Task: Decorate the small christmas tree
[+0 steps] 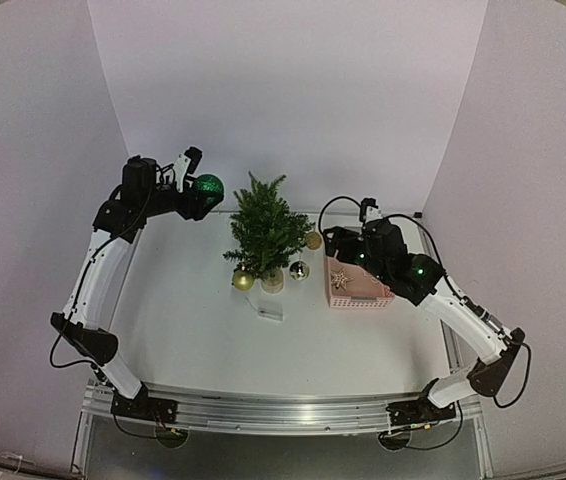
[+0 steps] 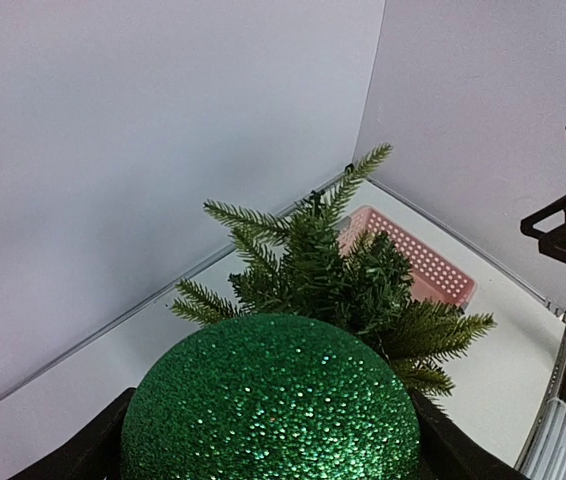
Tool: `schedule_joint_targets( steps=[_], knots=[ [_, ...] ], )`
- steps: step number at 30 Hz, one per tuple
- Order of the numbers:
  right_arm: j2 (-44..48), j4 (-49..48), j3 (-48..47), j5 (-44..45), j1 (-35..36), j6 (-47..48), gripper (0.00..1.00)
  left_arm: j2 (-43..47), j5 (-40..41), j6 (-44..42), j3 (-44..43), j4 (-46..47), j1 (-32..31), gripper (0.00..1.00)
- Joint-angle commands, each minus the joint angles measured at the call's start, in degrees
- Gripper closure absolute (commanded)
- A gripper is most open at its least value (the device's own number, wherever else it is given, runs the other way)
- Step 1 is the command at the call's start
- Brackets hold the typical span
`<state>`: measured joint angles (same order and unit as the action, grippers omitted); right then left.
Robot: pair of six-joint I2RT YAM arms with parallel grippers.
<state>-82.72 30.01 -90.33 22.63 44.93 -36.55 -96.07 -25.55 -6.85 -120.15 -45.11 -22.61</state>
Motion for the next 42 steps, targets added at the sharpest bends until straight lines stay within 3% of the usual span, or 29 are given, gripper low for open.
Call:
schedule_joint_targets(
  steps=[1, 15, 23, 42],
  knots=[
    [-0.43, -0.73, 0.11, 0.24, -0.45, 2.17, 0.12, -2.4, -5.64, 3.36, -4.75, 2.08, 1.96, 1.0],
    [-2.51, -0.23, 2.74, -2.33, -7.29, 4.48, 0.12, -15.55, -8.0, 7.75, -15.44, 6.61, 4.42, 1.0],
    [-4.76, 0.37, 1.36, -4.71, -8.42, 4.85, 0.12, -19.91, -10.24, 9.2, -17.3, 8.95, 5.54, 1.0],
    [-5.67, 1.25, -0.72, -5.2, -8.51, 3.78, 0.12, -22.49, -13.51, 9.32, -17.81, 10.01, 6.6, 1.0]
  ],
)
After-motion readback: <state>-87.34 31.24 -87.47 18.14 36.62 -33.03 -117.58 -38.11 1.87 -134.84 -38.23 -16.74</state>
